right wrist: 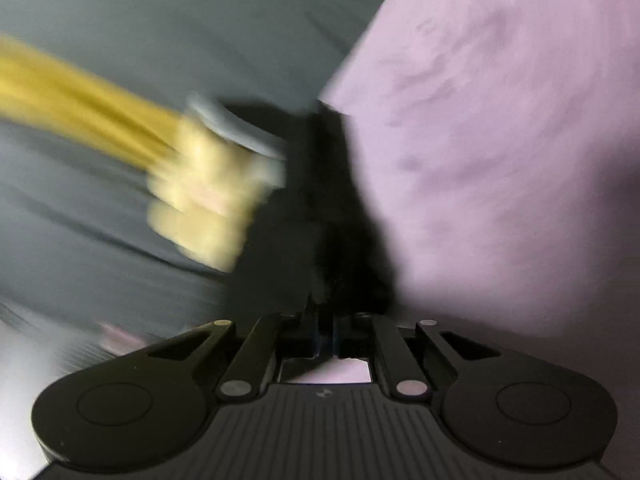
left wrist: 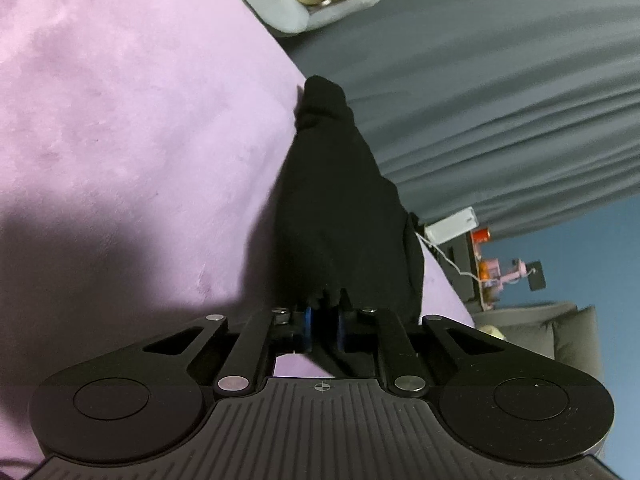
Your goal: Fold small clothes
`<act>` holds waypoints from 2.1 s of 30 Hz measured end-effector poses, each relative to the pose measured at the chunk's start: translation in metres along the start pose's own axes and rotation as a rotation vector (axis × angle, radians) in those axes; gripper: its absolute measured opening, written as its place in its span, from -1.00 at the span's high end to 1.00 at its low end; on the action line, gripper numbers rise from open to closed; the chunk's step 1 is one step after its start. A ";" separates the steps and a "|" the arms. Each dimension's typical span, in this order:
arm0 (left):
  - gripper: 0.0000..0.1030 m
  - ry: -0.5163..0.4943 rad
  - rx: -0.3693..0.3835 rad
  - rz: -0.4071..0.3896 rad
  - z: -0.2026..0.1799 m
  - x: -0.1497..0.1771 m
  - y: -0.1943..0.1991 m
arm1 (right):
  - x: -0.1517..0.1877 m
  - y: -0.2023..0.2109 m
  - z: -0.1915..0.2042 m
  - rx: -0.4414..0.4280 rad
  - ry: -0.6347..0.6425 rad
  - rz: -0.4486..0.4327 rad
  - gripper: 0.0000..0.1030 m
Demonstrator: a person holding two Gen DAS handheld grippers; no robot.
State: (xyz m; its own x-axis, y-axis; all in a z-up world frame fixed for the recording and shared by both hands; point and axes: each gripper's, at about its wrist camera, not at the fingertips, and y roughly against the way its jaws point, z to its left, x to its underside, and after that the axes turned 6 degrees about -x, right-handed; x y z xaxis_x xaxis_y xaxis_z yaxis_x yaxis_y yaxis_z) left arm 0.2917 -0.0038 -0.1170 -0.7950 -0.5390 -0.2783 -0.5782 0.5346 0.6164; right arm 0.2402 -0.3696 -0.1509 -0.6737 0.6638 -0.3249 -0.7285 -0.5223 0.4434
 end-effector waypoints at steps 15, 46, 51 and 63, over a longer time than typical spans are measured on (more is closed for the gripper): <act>0.09 -0.308 -0.169 -0.131 -0.047 -0.010 0.020 | 0.002 0.016 0.025 0.008 0.163 -0.209 0.61; -0.22 -0.444 -0.369 -0.334 -0.056 -0.046 -0.006 | -0.047 -0.147 0.133 0.285 0.656 -0.103 0.16; -0.29 -0.413 -0.367 -0.344 -0.084 -0.064 -0.071 | -0.051 -0.169 0.096 0.337 0.656 -0.193 0.41; -0.32 -0.501 -0.380 -0.340 -0.063 -0.047 -0.107 | -0.062 -0.137 0.048 0.215 0.426 -0.310 1.00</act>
State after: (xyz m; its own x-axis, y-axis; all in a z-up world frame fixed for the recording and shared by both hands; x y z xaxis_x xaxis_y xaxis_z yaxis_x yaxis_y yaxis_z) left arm 0.4025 -0.0764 -0.1235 -0.6231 -0.2226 -0.7498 -0.7779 0.0772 0.6236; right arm 0.3878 -0.3134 -0.1516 -0.4557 0.4710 -0.7553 -0.8884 -0.1875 0.4190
